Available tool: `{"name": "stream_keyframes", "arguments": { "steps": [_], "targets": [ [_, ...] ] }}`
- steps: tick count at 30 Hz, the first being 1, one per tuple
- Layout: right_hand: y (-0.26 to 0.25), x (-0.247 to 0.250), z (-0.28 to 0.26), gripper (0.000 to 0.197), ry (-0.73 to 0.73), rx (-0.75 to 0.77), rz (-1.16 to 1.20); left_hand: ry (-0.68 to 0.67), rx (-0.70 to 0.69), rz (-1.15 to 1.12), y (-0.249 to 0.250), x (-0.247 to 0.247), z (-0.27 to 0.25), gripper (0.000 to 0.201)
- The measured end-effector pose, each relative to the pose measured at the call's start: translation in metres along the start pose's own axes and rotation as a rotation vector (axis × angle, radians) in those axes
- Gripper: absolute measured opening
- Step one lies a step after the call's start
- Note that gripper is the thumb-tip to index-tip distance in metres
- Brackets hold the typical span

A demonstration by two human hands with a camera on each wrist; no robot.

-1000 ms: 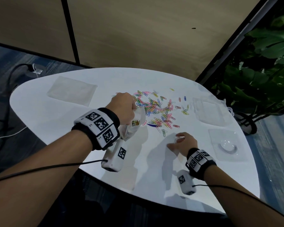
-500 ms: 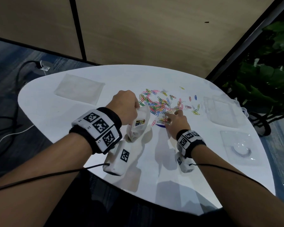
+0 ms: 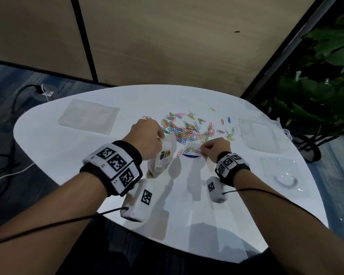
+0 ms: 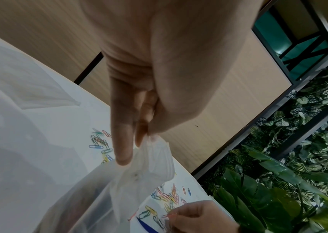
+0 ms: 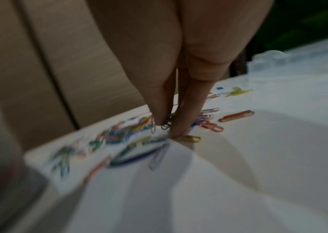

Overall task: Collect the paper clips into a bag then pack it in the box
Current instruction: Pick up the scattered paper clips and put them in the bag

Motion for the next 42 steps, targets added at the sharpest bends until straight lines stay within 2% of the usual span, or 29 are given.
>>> {"name": "stream_keyframes", "arguments": {
  "steps": [2, 3, 5, 7, 9, 11, 12, 17, 18, 20, 21, 22, 24, 25, 26, 28, 31, 33, 36, 39, 42],
  "targets": [
    [0.008, 0.008, 0.004, 0.010, -0.057, -0.166, 0.310, -0.003, 0.004, 0.008, 0.004, -0.003, 0.000, 0.030],
    [0.007, 0.011, 0.004, 0.010, -0.091, -0.254, 0.541, -0.007, 0.008, 0.010, 0.005, -0.004, 0.000, 0.030],
    [-0.012, 0.021, -0.002, 0.021, -0.229, -0.361, 0.986, -0.011, 0.015, 0.023, 0.007, -0.006, 0.001, 0.031],
    [-0.043, 0.034, -0.016, 0.027, -0.431, -0.356, 1.206, -0.002, 0.023, 0.035, 0.006, -0.008, 0.002, 0.031],
    [-0.072, 0.041, -0.034, 0.023, -0.602, -0.273, 1.237, 0.011, 0.033, 0.019, 0.006, -0.010, 0.004, 0.031],
    [-0.092, 0.040, -0.052, 0.021, -0.693, -0.178, 1.145, 0.021, 0.044, -0.016, 0.005, -0.013, 0.007, 0.029],
    [-0.097, 0.035, -0.058, 0.021, -0.693, -0.133, 1.065, 0.026, 0.050, -0.039, 0.005, -0.014, 0.008, 0.028],
    [-0.103, 0.036, -0.064, 0.011, -0.446, 0.141, 0.596, 0.069, 0.041, -0.131, 0.010, -0.017, 0.014, 0.023],
    [-0.102, 0.041, -0.061, 0.012, -0.425, 0.161, 0.582, 0.080, 0.036, -0.141, 0.012, -0.017, 0.015, 0.023],
    [-0.089, 0.051, -0.044, 0.013, -0.388, 0.091, 0.677, 0.084, 0.027, -0.157, 0.014, -0.017, 0.016, 0.025],
    [-0.078, 0.057, -0.029, 0.015, -0.324, 0.054, 0.696, 0.079, 0.024, -0.167, 0.014, -0.017, 0.016, 0.025],
    [-0.065, 0.063, -0.011, 0.017, -0.220, 0.048, 0.615, 0.074, 0.020, -0.174, 0.015, -0.016, 0.016, 0.025],
    [-0.041, 0.063, 0.030, 0.022, -0.018, 0.161, 0.152, 0.066, 0.004, -0.172, 0.015, -0.014, 0.016, 0.024],
    [-0.033, 0.056, 0.048, 0.029, 0.020, 0.234, -0.063, 0.062, -0.003, -0.169, 0.013, -0.014, 0.016, 0.024],
    [-0.029, 0.046, 0.064, 0.037, -0.007, 0.298, -0.196, 0.061, -0.012, -0.164, 0.012, -0.013, 0.017, 0.023],
    [-0.031, 0.026, 0.093, 0.051, -0.090, 0.409, -0.317, 0.069, -0.022, -0.154, 0.008, -0.015, 0.019, 0.024],
    [-0.043, 0.004, 0.137, 0.062, -0.117, 0.428, -0.390, 0.068, -0.039, -0.127, 0.007, -0.016, 0.022, 0.025],
    [-0.043, -0.006, 0.159, 0.063, -0.138, 0.395, -0.472, 0.050, -0.050, -0.119, 0.008, -0.018, 0.024, 0.026],
    [-0.024, -0.014, 0.173, 0.061, -0.225, 0.430, -0.656, 0.027, -0.082, -0.095, 0.009, -0.024, 0.027, 0.026],
    [0.002, -0.005, 0.175, 0.054, -0.167, 0.379, -0.587, 0.034, -0.106, -0.052, 0.011, -0.025, 0.027, 0.027],
    [0.019, 0.010, 0.154, 0.044, -0.118, 0.292, -0.534, 0.041, -0.100, -0.040, 0.012, -0.024, 0.025, 0.028]
  ]
}}
Point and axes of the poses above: each hand's wrist, its own z-axis towards the middle knuckle, its own x-axis out of the back of the hand, y = z × x, the point moved 4 cm from there along z, towards the middle knuckle, and after that the axes turned 8 degrees about y, right-handed, at the moved point
